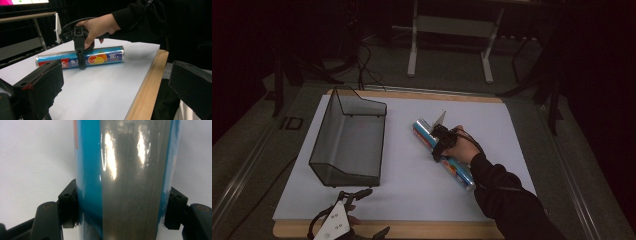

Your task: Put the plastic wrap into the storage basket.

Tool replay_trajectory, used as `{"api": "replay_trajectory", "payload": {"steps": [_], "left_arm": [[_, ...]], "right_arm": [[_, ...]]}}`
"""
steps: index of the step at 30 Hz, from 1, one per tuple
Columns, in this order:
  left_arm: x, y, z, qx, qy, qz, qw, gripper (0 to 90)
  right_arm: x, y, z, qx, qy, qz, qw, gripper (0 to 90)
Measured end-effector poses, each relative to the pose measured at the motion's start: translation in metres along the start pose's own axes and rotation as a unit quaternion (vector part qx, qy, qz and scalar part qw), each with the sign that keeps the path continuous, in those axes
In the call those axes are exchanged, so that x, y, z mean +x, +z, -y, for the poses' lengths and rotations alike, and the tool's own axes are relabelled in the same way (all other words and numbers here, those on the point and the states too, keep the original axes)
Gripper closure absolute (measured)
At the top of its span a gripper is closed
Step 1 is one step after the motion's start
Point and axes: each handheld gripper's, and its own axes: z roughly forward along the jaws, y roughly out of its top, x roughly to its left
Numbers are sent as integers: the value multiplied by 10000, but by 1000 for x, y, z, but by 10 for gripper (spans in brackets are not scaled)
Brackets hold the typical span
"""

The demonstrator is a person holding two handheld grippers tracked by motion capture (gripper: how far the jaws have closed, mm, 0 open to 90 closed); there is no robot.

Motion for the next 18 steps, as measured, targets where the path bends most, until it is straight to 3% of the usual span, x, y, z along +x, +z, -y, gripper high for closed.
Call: {"api": "replay_trajectory", "payload": {"steps": [7,10,17,18], "left_arm": [[-1,1,0,22,22,4,10000,5],[0,1,0,38,15,-10,10000,5],[-1,1,0,42,27,-14,10000,5],[0,2,0,45,14,-17,10000,5]], "right_arm": [[-5,-8,3,-142,108,-45,9998,315],[-11,-19,4,-412,304,-187,9985,314],[-12,-35,4,-792,412,-270,9956,314],[-11,-41,4,-949,505,-326,9937,314]]}}
